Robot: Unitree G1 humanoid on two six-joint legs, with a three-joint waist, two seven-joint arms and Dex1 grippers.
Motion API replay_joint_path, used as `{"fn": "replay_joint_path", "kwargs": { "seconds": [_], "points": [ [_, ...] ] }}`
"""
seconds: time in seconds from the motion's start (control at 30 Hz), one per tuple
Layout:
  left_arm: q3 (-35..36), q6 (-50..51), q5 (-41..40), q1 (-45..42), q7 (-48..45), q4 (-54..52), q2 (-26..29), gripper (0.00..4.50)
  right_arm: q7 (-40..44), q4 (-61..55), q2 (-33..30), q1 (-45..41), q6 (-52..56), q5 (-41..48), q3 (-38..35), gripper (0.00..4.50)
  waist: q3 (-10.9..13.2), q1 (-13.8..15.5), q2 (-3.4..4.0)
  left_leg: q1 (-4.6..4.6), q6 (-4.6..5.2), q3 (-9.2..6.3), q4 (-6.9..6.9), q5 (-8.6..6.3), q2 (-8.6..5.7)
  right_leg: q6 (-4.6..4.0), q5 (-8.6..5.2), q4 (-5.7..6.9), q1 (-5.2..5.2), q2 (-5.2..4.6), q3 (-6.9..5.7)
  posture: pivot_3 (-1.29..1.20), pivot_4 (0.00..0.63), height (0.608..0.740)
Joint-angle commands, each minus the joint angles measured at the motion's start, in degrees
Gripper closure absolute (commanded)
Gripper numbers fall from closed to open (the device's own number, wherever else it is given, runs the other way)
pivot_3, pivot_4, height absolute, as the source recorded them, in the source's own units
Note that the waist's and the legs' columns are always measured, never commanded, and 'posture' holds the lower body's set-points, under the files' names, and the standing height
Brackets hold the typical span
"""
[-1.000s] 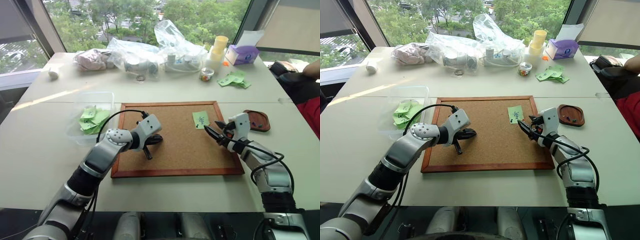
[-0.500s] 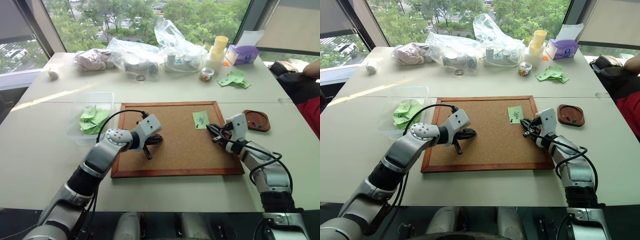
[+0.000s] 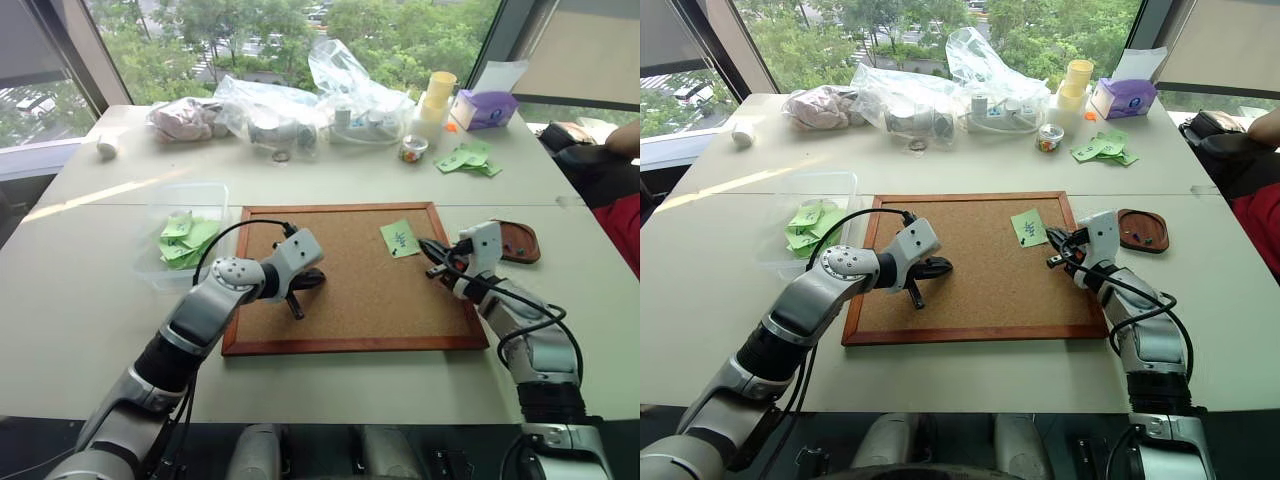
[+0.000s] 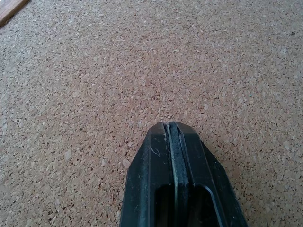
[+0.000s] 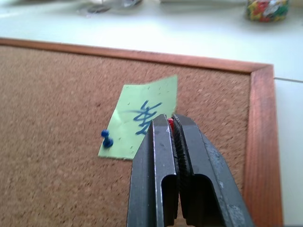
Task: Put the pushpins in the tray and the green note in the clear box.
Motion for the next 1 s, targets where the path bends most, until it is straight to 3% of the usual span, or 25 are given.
{"fn": "replay_joint_path", "kwargs": {
  "seconds": [0.03,0.17,0.3,0.47,0.7,0.8,1.0],
  "points": [
    [-2.18,1.04,0.54,0.61,-0.90,0.61,0.43,4.50,-0.42,-3.51,-0.08,-1.11,0.23,2.45,-2.55,4.46,0.00,-0.01,0.00,0.00,0.00,0.00,0.00,0.00,0.00,0.00,0.00,0.00,0.00,0.00,0.00,0.00,0.150,0.738],
    [-2.21,0.93,0.64,0.64,-0.92,0.59,0.49,4.50,-2.03,-3.60,0.18,-1.15,1.54,4.67,-5.31,4.46,0.00,-0.02,0.00,0.01,0.00,0.00,0.00,0.00,0.01,0.00,0.00,0.01,0.00,0.00,0.00,0.00,0.150,0.738],
    [-2.05,1.02,0.51,0.87,-0.96,-0.10,0.60,4.50,-8.77,1.30,-2.00,-3.29,0.08,3.25,-11.46,4.46,0.00,-0.05,0.00,0.00,0.00,0.01,0.00,0.00,0.00,0.00,0.00,0.00,0.00,-0.02,0.00,0.00,0.150,0.738],
    [-2.12,0.66,0.45,0.85,-1.13,0.06,0.42,4.50,-11.88,10.89,-7.24,-4.98,-0.38,-2.41,-11.49,4.46,0.00,-0.16,0.00,0.02,0.00,0.02,-0.02,0.00,0.00,0.00,0.00,0.00,0.00,0.00,0.00,0.00,0.150,0.738],
    [-2.13,0.41,0.69,0.43,-1.21,0.76,-0.07,4.50,-11.55,19.93,-8.73,-7.83,-3.24,-4.62,-10.72,4.46,-0.04,-0.23,0.07,0.04,-0.03,0.06,-0.02,0.02,0.01,0.00,0.00,0.01,0.00,0.00,0.04,0.00,0.150,0.738],
    [-2.04,0.43,0.77,0.50,-1.11,0.78,-0.20,4.50,-11.54,22.01,-8.76,-8.58,-4.21,-4.98,-10.76,3.68,-0.04,-0.13,0.07,0.04,-0.03,0.06,-0.01,0.02,0.01,0.00,0.00,0.00,0.01,0.00,0.04,0.00,0.150,0.738],
    [-1.80,0.56,0.93,0.58,-0.87,0.80,-0.32,4.50,-12.05,23.07,-8.31,-9.34,-6.17,-4.80,-11.29,0.55,-0.04,-0.14,0.08,0.04,-0.04,0.06,-0.01,0.02,0.01,0.00,0.00,0.00,0.02,-0.01,0.04,0.00,0.150,0.738]
  ]
}}
